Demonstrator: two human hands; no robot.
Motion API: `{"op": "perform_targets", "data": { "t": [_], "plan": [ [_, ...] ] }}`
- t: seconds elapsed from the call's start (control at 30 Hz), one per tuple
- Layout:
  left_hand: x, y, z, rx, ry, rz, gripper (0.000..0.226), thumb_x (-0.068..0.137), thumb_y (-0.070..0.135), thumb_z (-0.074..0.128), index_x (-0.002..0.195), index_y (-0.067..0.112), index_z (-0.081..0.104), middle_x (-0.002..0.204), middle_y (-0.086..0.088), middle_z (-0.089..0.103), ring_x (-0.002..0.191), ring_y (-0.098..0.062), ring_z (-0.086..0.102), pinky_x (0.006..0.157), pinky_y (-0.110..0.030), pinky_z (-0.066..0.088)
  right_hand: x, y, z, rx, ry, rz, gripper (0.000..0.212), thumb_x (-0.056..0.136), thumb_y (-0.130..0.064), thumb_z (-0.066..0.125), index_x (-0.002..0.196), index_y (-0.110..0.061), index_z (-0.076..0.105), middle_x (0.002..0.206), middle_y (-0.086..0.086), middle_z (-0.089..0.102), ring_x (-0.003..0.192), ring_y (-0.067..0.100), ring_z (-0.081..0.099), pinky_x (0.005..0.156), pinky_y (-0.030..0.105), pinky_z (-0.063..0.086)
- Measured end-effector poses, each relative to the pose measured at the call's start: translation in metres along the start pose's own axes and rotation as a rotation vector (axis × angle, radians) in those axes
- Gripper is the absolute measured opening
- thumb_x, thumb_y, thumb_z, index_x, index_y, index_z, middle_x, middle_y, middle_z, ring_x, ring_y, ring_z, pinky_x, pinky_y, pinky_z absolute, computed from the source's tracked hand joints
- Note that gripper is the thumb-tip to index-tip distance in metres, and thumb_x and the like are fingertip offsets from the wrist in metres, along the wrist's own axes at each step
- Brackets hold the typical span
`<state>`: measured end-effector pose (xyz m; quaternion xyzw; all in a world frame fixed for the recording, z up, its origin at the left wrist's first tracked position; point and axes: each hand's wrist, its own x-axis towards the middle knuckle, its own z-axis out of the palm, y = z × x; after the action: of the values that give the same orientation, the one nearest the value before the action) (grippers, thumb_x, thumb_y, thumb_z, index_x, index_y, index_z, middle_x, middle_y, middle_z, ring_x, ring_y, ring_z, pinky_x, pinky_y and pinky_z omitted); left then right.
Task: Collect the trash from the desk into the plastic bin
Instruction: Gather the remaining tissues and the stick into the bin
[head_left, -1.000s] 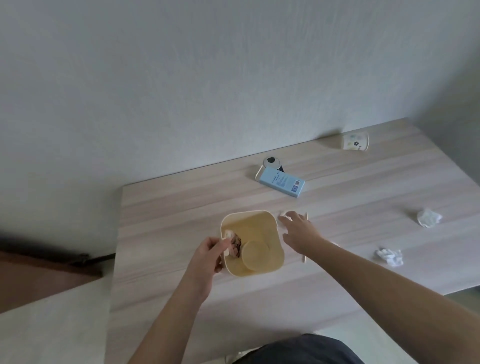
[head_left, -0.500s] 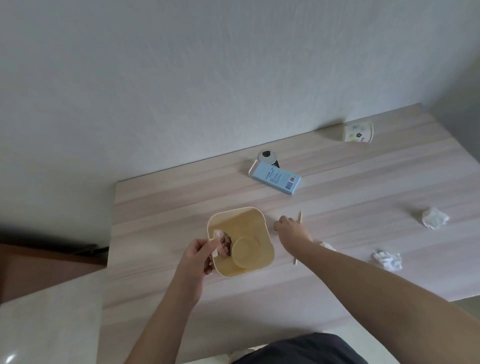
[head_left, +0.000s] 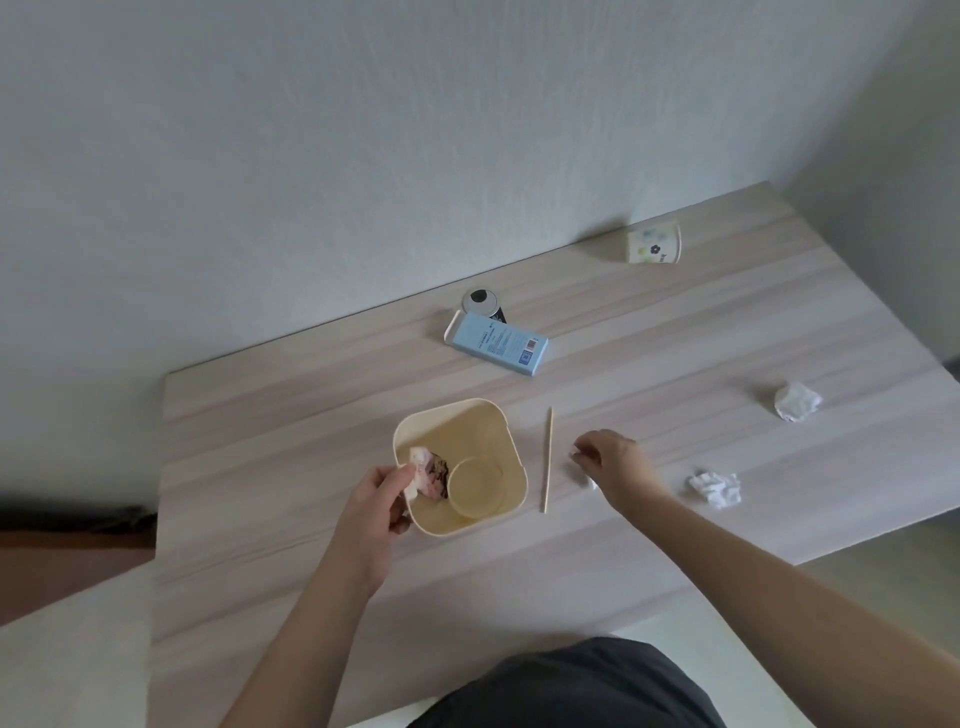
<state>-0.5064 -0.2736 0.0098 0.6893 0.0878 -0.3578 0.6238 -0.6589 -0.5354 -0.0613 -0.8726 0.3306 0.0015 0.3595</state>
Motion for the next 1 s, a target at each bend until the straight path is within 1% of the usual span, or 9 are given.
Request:
{"op": "perform_targets", "data": {
  "t": [0.07,0.13,0.23,0.33,0.47,0.63,0.77,0.9,1.0],
  "plan": [
    [0.001,-0.001,0.004,-0.004,0.001,-0.008,0.026,0.069,0.035,0.071,0.073,0.016,0.053,0.049,0.007,0.045,0.056,-0.015,0.04,0.061,-0.035,0.033,-0.009,0.007,0.001,-0.006,0.044,0.01,0.011,0.089,-0.016,0.067,0.096,-0.009,0.071,0.095,0.007,0.061,0.088,0.023,0.057,0.069,0.026,0.038],
    [0.001,-0.002,0.007,-0.004,0.003,-0.007,0.025,0.07,0.033,0.071,0.076,0.015,0.054,0.051,0.005,0.048,0.059,-0.017,0.041,0.062,-0.035,0.033,-0.018,0.013,0.004,-0.042,0.065,0.01,0.012,0.086,-0.017,0.069,0.097,-0.011,0.072,0.105,0.008,0.058,0.099,0.024,0.053,0.074,0.031,0.044],
    [0.001,-0.003,0.012,0.012,0.015,-0.005,0.018,0.083,0.025,0.068,0.083,0.012,0.055,0.057,0.0,0.051,0.065,-0.019,0.042,0.064,-0.036,0.034,-0.028,0.023,0.013,-0.164,-0.006,0.046,0.015,0.087,-0.019,0.065,0.1,-0.016,0.072,0.12,0.005,0.052,0.112,0.025,0.048,0.079,0.031,0.046],
    [-0.001,-0.004,0.017,0.003,0.025,-0.013,0.013,0.091,0.017,0.062,0.08,0.013,0.055,0.063,-0.002,0.053,0.066,-0.019,0.044,0.064,-0.035,0.035,-0.029,0.03,0.015,-0.231,-0.119,0.083,0.019,0.088,-0.016,0.059,0.104,-0.019,0.07,0.12,0.005,0.052,0.111,0.027,0.048,0.08,0.029,0.043],
    [-0.005,-0.005,0.022,0.007,0.011,-0.023,0.013,0.091,0.017,0.061,0.081,0.013,0.054,0.074,-0.011,0.051,0.071,-0.02,0.046,0.065,-0.036,0.035,-0.022,0.032,0.006,-0.152,-0.17,0.115,0.026,0.086,-0.005,0.055,0.104,-0.014,0.07,0.112,0.011,0.059,0.104,0.031,0.057,0.086,0.031,0.045],
    [-0.004,-0.005,0.028,0.02,-0.022,-0.026,0.012,0.09,0.018,0.063,0.081,0.013,0.055,0.083,-0.013,0.055,0.076,-0.024,0.05,0.068,-0.038,0.037,-0.024,0.041,-0.008,-0.112,-0.077,0.132,0.031,0.084,-0.001,0.053,0.112,-0.011,0.062,0.111,0.012,0.06,0.097,0.031,0.059,0.074,0.031,0.043],
    [-0.003,-0.004,0.038,0.006,-0.047,-0.02,0.012,0.089,0.017,0.063,0.079,0.015,0.056,0.081,-0.011,0.056,0.072,-0.021,0.053,0.069,-0.036,0.04,-0.033,0.059,-0.023,-0.05,0.023,0.218,0.041,0.085,-0.003,0.056,0.126,-0.008,0.056,0.122,0.013,0.055,0.101,0.034,0.06,0.08,0.037,0.049],
    [-0.005,-0.005,0.047,0.006,-0.084,-0.01,0.013,0.088,0.017,0.064,0.078,0.017,0.057,0.076,-0.009,0.058,0.07,-0.02,0.053,0.067,-0.035,0.04,-0.043,0.08,-0.039,-0.137,0.061,0.218,0.024,0.085,-0.005,0.058,0.107,-0.004,0.068,0.118,0.013,0.056,0.092,0.034,0.062,0.075,0.031,0.042],
    [-0.006,-0.006,0.053,0.008,-0.113,-0.008,0.015,0.089,0.017,0.063,0.075,0.017,0.057,0.074,-0.006,0.062,0.069,-0.018,0.057,0.068,-0.036,0.042,-0.049,0.096,-0.051,-0.169,0.112,0.227,0.02,0.085,-0.009,0.061,0.102,-0.007,0.071,0.119,0.01,0.056,0.105,0.03,0.055,0.081,0.031,0.044]
  ]
}}
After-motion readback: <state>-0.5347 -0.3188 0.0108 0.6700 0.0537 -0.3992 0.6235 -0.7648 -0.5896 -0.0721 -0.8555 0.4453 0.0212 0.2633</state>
